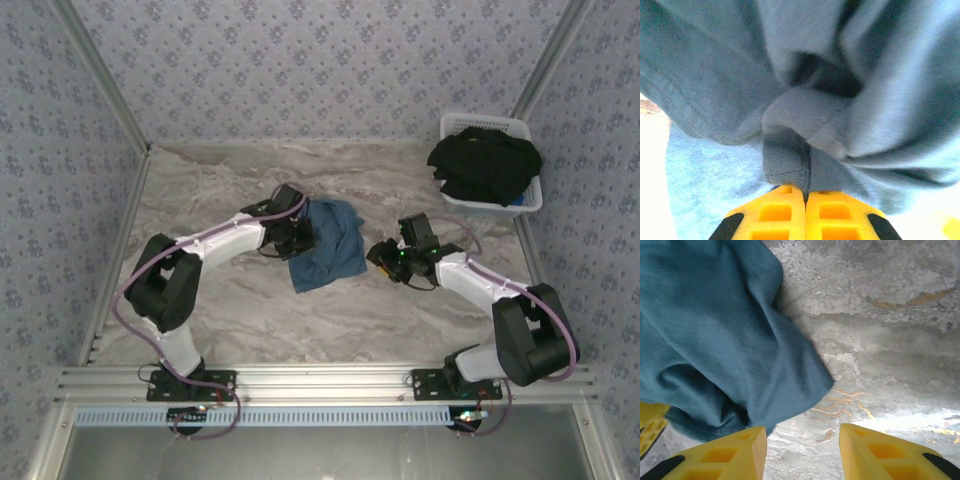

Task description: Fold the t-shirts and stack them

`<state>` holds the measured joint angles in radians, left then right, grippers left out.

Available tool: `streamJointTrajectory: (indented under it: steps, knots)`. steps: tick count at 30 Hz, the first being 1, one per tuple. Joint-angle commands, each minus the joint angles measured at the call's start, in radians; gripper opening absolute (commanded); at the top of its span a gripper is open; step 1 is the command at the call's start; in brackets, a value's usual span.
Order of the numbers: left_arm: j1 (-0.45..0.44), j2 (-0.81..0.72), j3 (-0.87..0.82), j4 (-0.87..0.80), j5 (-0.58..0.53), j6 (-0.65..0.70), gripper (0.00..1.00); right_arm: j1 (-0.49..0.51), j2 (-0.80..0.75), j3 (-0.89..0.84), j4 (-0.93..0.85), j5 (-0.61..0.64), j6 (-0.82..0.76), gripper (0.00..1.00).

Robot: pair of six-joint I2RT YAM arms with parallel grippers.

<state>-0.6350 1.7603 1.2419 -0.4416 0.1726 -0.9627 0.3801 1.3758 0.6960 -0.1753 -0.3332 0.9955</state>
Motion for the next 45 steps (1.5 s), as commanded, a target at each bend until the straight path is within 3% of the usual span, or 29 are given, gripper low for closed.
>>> streamJointTrajectory:
  steps: [1, 10, 19, 22, 24, 27, 31, 37, 45]
  knots:
    - [0.006, -0.110, 0.092, -0.078, -0.065, 0.014, 0.00, 0.014, 0.007, -0.024, 0.051, -0.015, 0.070, 0.44]
    - [0.049, -0.265, 0.186, -0.168, -0.098, 0.040, 0.00, 0.081, 0.164, -0.096, 0.363, -0.012, 0.340, 0.52]
    - [0.101, -0.296, 0.264, -0.181, -0.016, 0.056, 0.00, 0.180, 0.299, -0.160, 0.788, 0.098, 0.702, 0.59]
    - [0.115, -0.307, 0.286, -0.170, -0.003, 0.052, 0.00, 0.221, 0.308, -0.160, 0.857, 0.139, 0.776, 0.59]
    - [0.121, -0.312, 0.319, -0.187, -0.012, 0.059, 0.00, 0.239, 0.289, -0.145, 0.817, 0.157, 0.767, 0.59]
    - [0.132, -0.330, 0.409, -0.300, -0.135, 0.100, 0.00, 0.241, 0.244, -0.115, 0.679, 0.166, 0.677, 0.58]
    - [0.233, -0.384, 0.449, -0.292, -0.158, 0.096, 0.00, 0.238, 0.183, -0.079, 0.443, 0.179, 0.557, 0.57]
    - [0.376, -0.407, 0.470, -0.250, -0.029, 0.059, 0.00, 0.266, 0.194, 0.088, 0.125, 0.214, 0.341, 0.56]
    - [0.408, -0.416, 0.444, -0.244, 0.016, 0.061, 0.00, 0.365, 0.420, 0.300, 0.064, 0.151, 0.316, 0.58]
